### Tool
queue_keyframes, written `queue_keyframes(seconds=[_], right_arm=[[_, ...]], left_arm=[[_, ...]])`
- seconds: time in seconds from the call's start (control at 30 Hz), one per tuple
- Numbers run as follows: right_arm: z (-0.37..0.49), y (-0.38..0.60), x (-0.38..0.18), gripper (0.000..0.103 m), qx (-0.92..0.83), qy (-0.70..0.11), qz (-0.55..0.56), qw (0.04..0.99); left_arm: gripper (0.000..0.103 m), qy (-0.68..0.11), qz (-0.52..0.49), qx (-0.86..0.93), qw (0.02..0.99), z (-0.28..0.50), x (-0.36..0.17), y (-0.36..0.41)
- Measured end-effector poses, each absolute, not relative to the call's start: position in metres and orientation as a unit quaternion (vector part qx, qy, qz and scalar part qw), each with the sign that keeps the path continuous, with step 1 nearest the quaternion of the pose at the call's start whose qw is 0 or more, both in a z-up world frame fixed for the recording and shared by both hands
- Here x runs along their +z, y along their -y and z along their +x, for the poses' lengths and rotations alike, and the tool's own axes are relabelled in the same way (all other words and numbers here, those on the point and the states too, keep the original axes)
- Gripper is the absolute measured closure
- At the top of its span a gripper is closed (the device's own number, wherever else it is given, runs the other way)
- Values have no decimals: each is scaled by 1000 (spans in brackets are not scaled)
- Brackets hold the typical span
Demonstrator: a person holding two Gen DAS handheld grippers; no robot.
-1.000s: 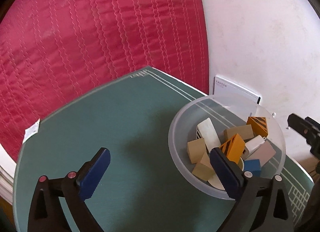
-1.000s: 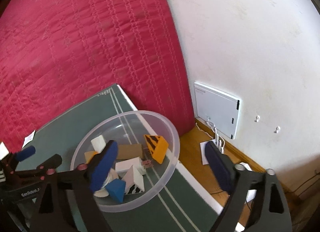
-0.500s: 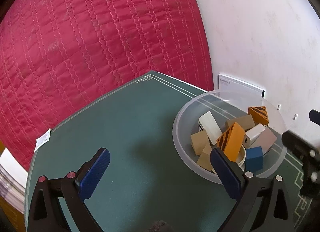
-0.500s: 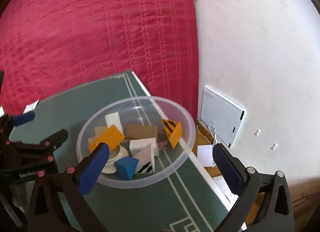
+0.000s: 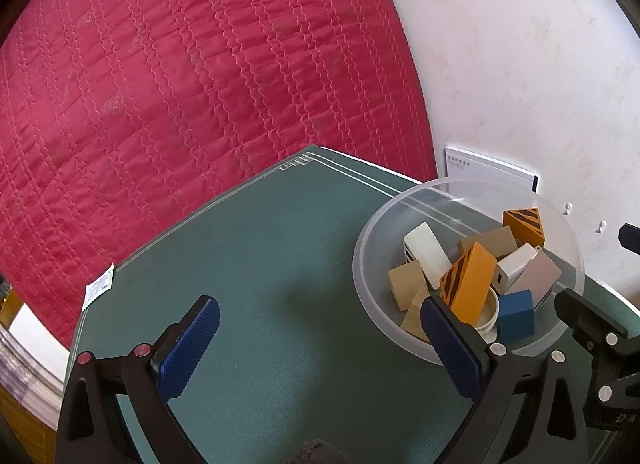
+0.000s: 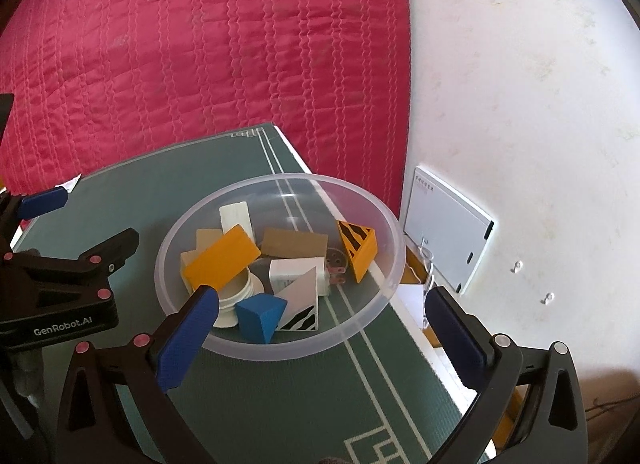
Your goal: Organize rigid objects
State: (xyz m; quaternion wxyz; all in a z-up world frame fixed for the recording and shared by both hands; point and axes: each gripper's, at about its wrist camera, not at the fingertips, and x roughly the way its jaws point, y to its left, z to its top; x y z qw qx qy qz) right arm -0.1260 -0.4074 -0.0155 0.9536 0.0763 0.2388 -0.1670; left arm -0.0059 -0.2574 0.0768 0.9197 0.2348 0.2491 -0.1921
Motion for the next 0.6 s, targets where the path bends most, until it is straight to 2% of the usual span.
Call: queue_keyframes(seconds=[0.6], right_arm=[[-124,407,-16,0,-167,-240,76,953]], left_arm=[[1,-250,241,-196,917,-11,75,262]])
